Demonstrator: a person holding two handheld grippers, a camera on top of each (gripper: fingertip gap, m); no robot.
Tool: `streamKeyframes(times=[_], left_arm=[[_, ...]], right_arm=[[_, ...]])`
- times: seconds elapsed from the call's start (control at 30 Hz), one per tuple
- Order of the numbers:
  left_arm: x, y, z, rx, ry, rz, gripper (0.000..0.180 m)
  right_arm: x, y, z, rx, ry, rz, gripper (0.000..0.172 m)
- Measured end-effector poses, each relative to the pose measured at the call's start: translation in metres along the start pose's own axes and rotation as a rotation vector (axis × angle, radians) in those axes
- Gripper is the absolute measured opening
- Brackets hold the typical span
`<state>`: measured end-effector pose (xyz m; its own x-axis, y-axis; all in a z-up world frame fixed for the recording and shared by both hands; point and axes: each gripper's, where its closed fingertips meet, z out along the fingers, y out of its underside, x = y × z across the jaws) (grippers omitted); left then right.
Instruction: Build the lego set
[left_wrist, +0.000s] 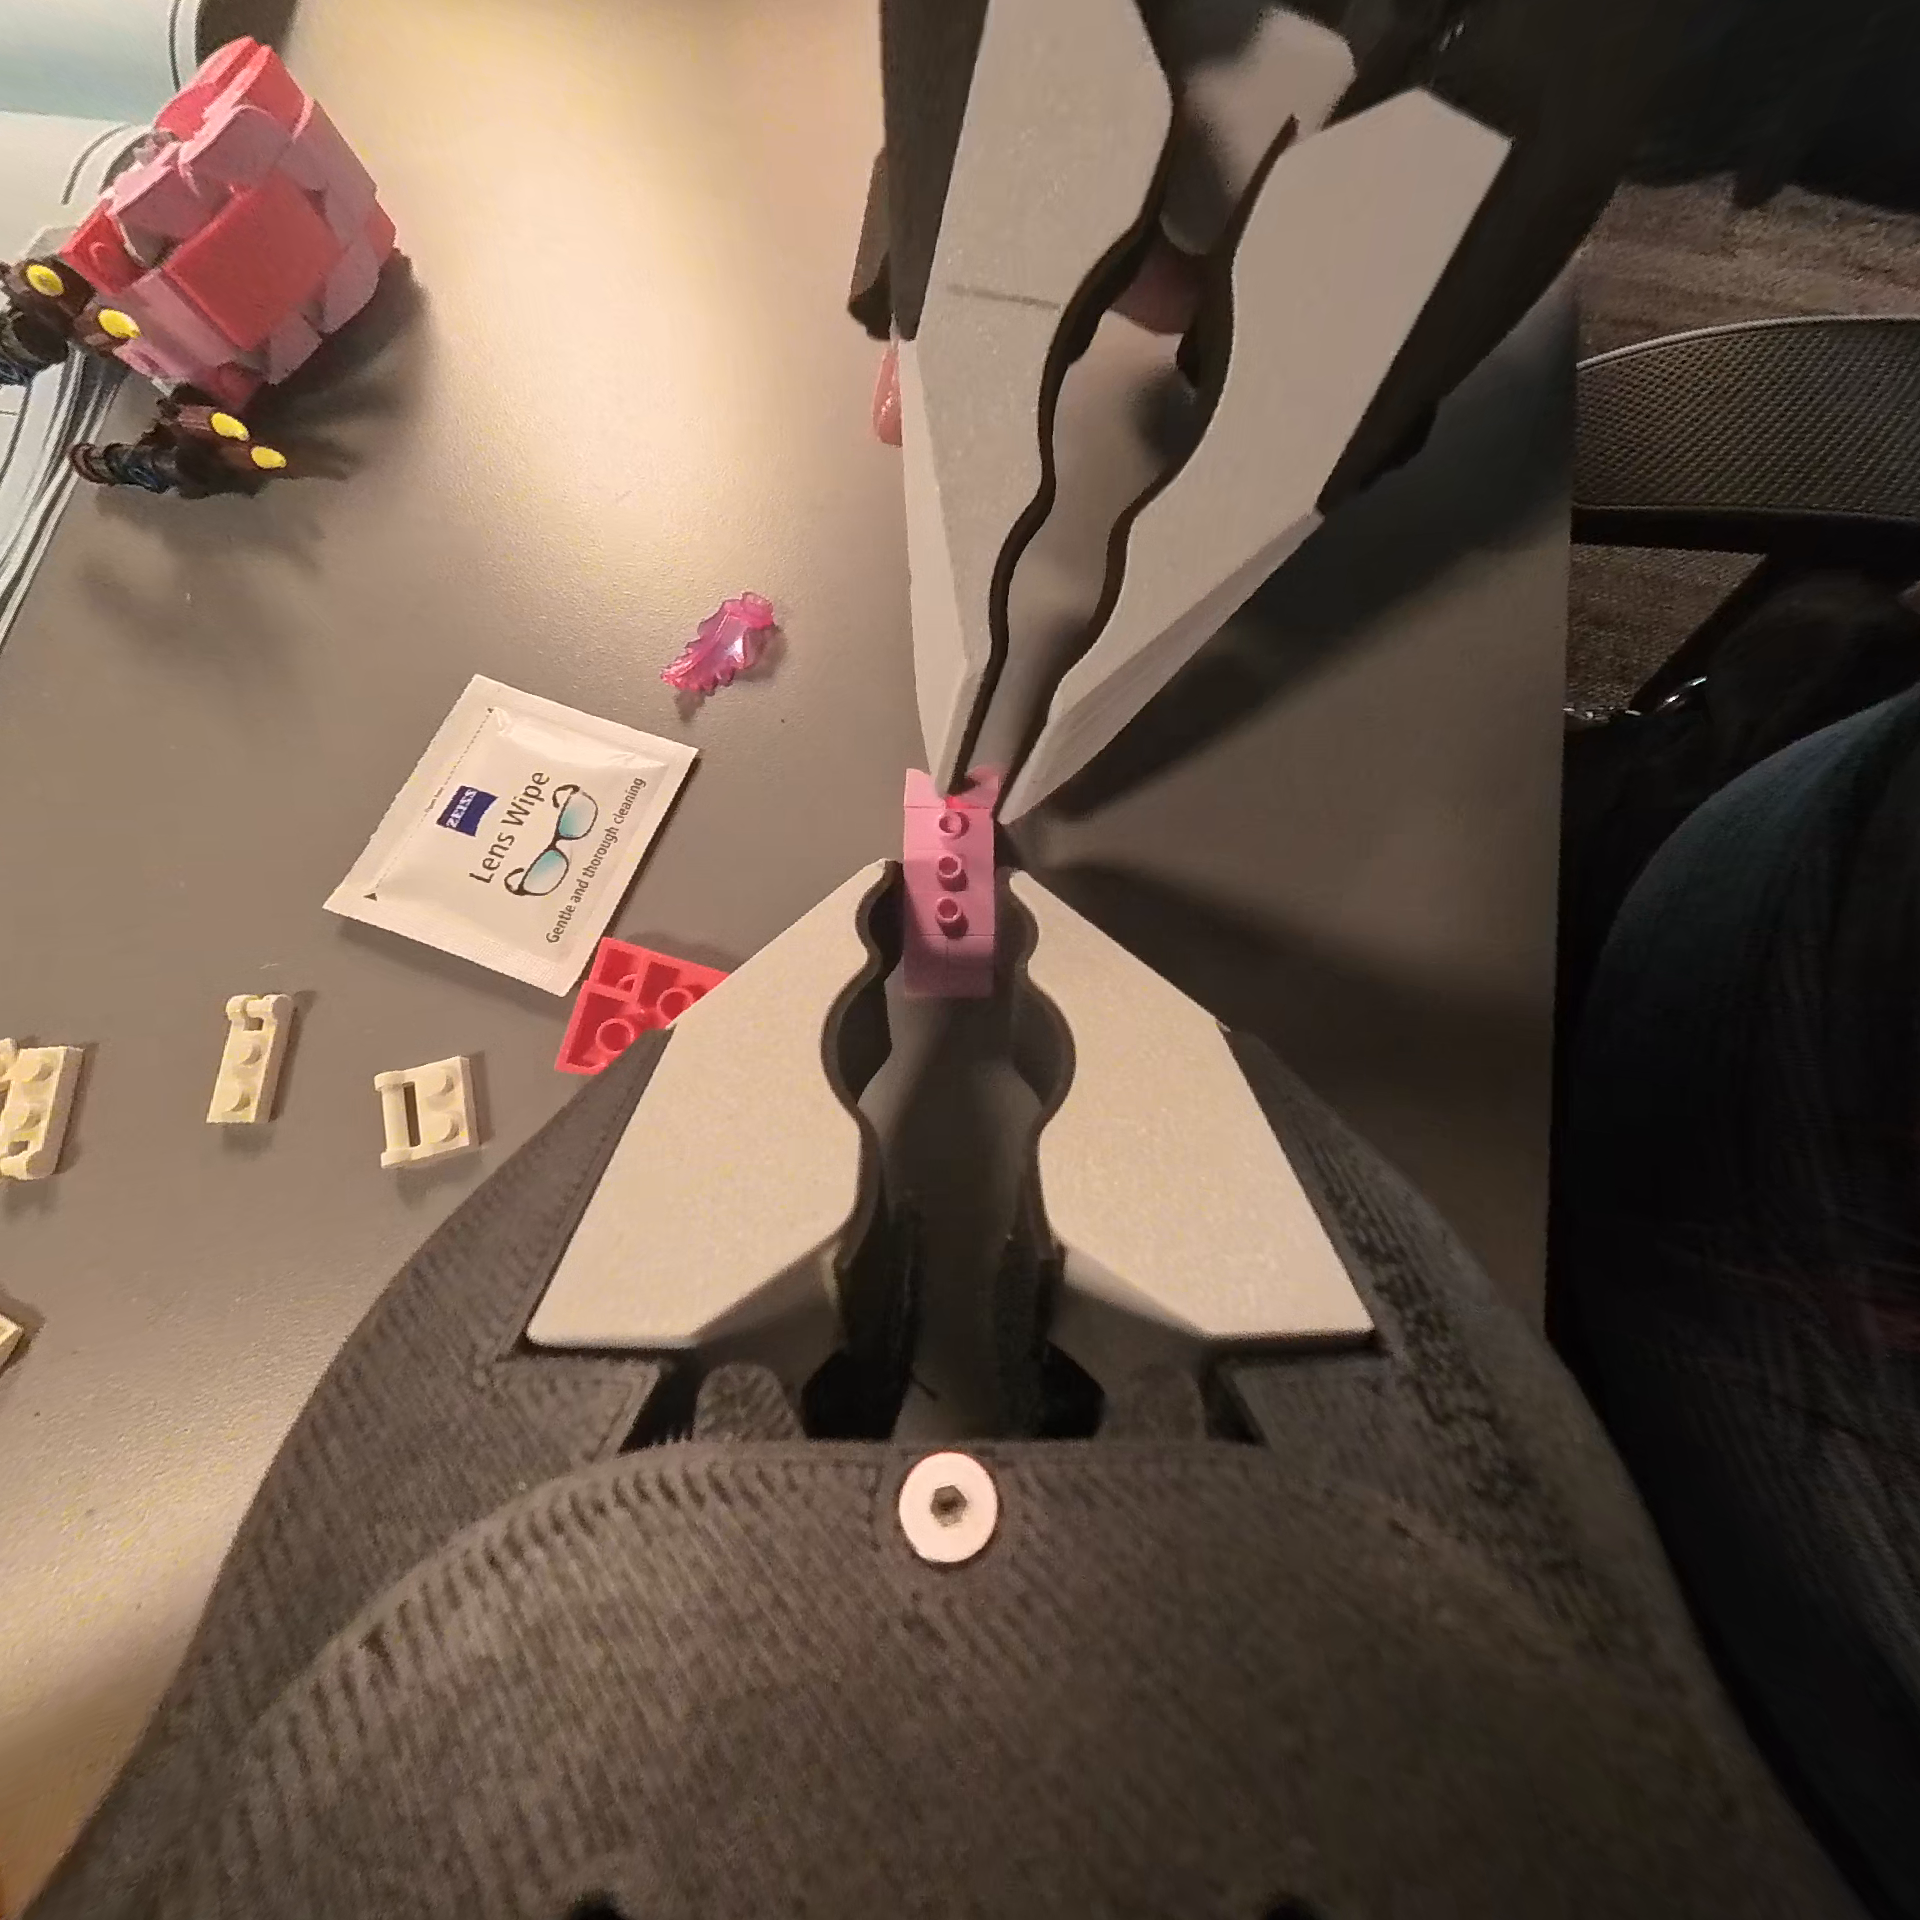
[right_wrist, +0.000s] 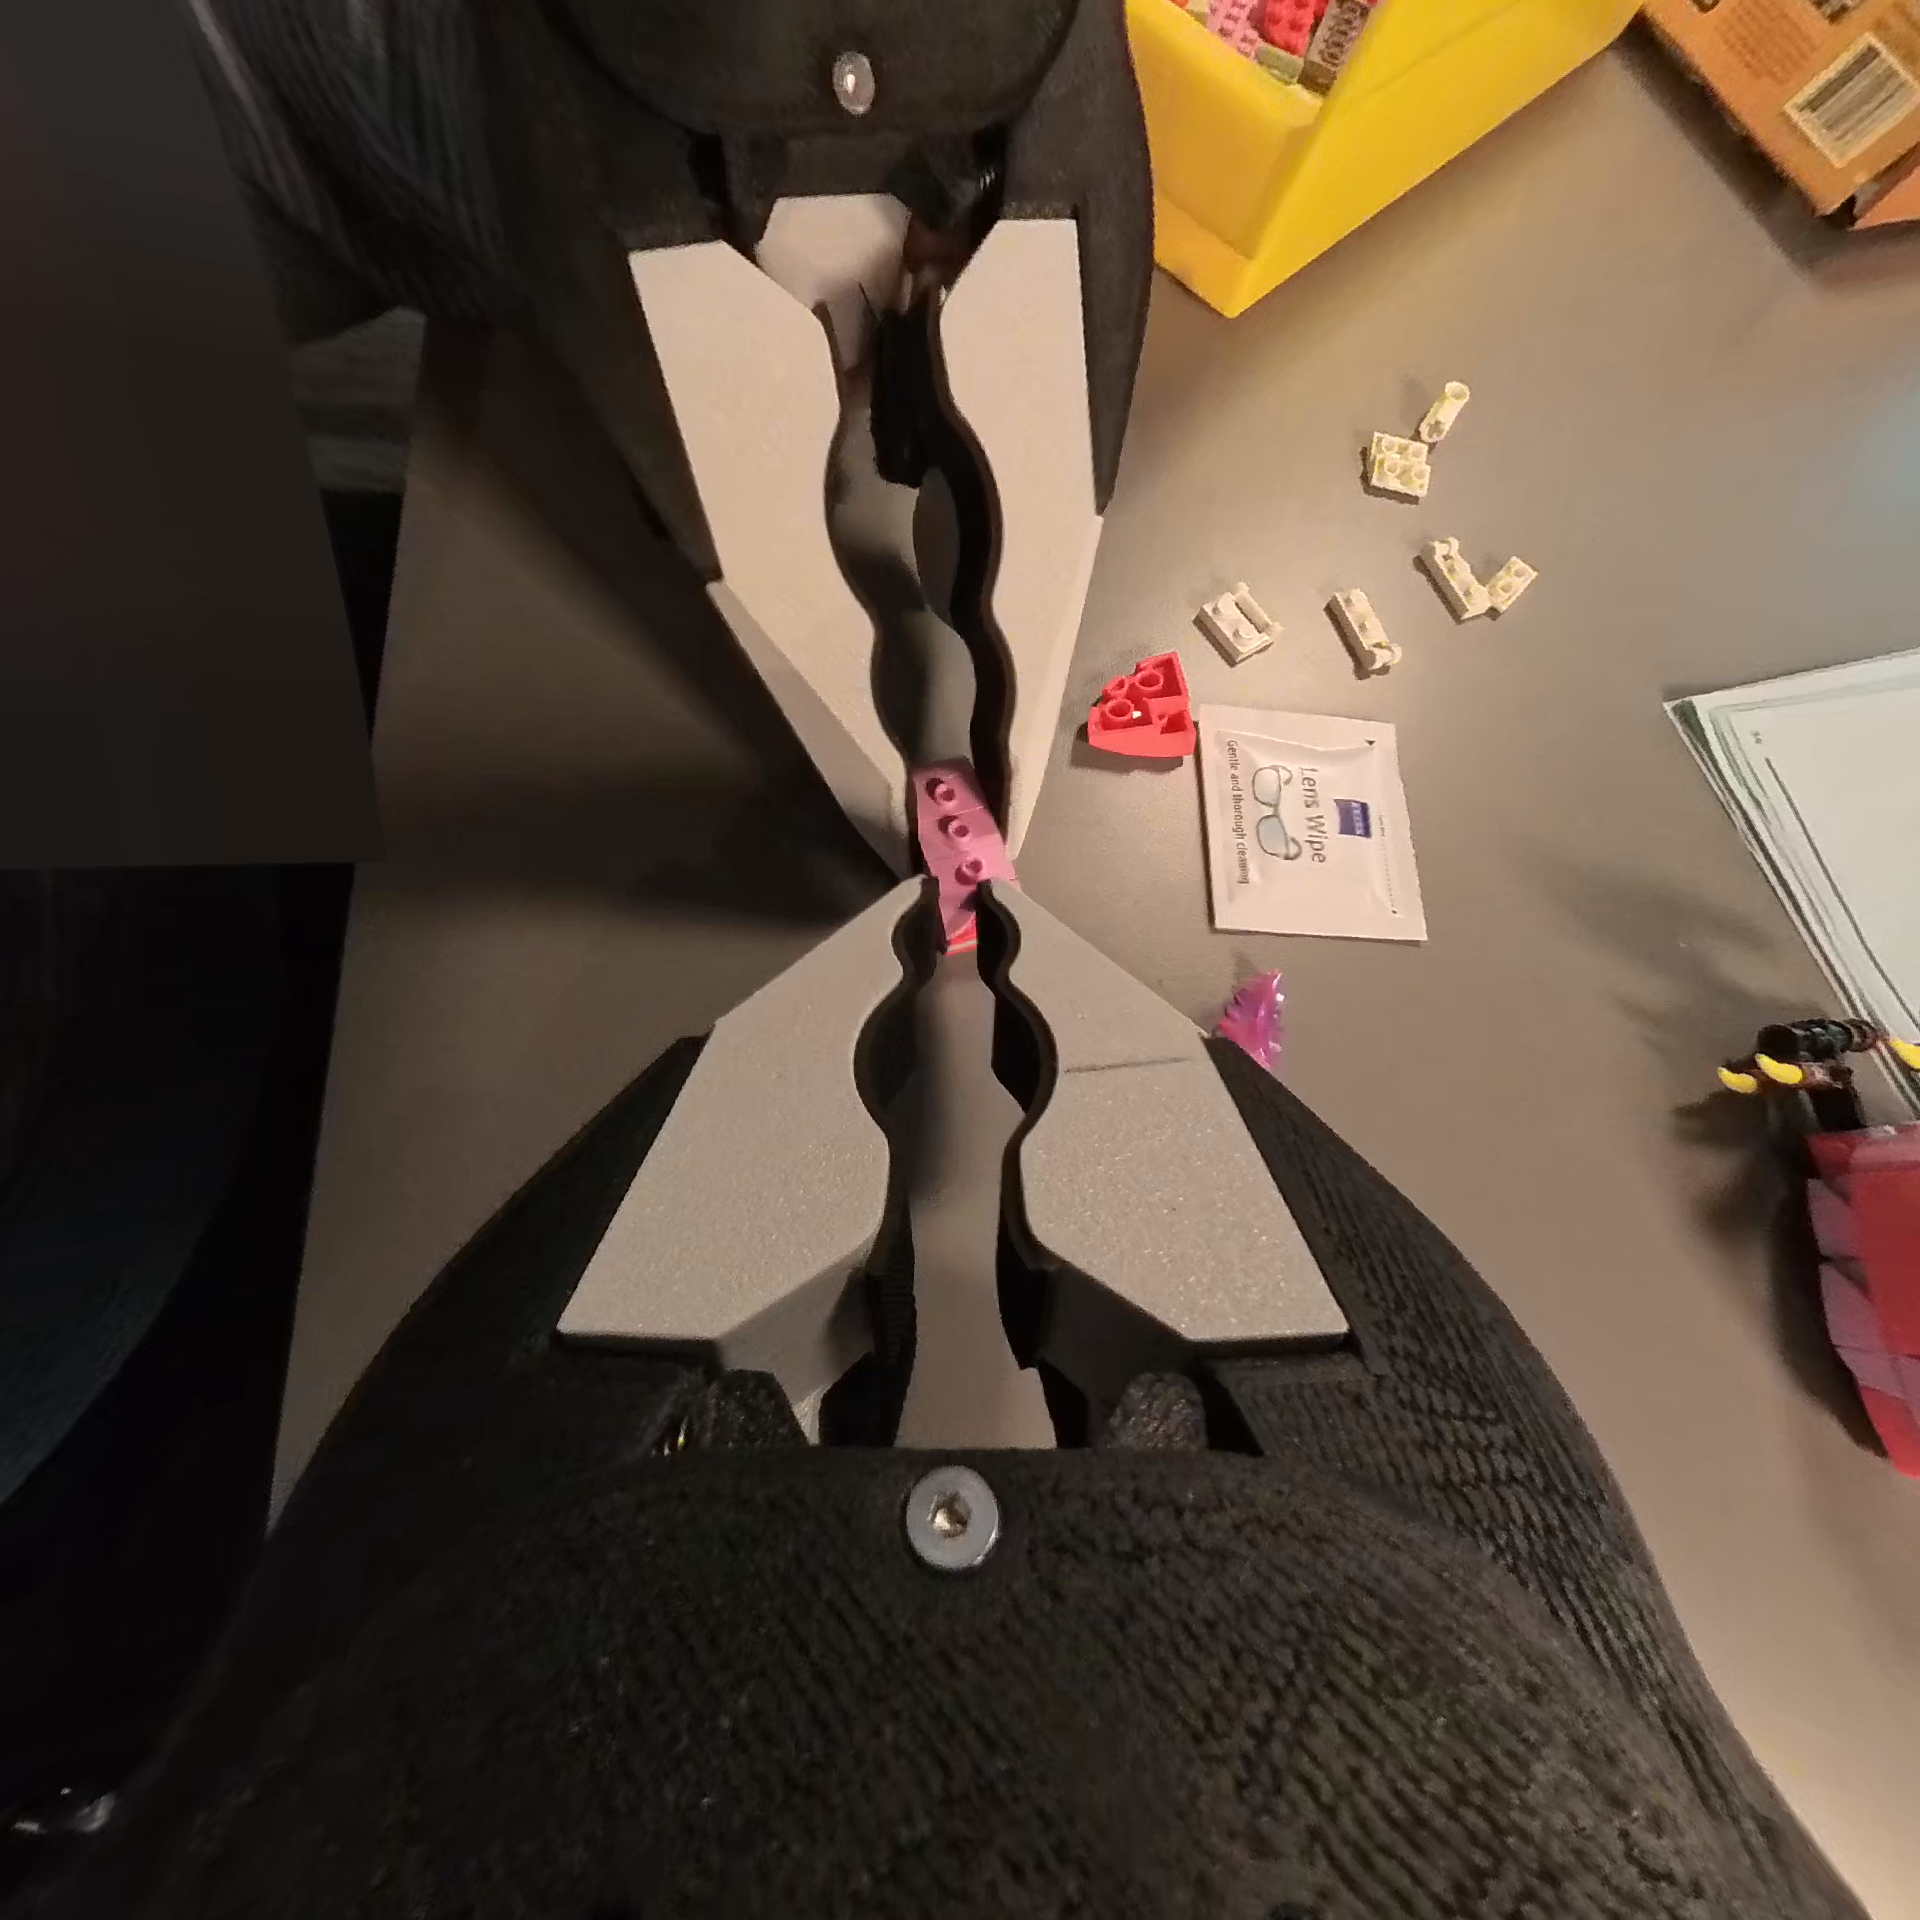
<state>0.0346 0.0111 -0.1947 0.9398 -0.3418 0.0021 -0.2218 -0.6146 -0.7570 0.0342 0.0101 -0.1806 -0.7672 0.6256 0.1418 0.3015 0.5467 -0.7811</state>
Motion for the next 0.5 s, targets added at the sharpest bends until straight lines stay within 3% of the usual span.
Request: streamKeyframes(times=[0.5], left_arm=[[-0.0005, 0.0000, 0.0004, 0.000, -0.002, 0.000, 0.016]], right_arm=[[0.0016, 0.0000, 0.0016, 0.017, 0.023, -0.008, 0.012]])
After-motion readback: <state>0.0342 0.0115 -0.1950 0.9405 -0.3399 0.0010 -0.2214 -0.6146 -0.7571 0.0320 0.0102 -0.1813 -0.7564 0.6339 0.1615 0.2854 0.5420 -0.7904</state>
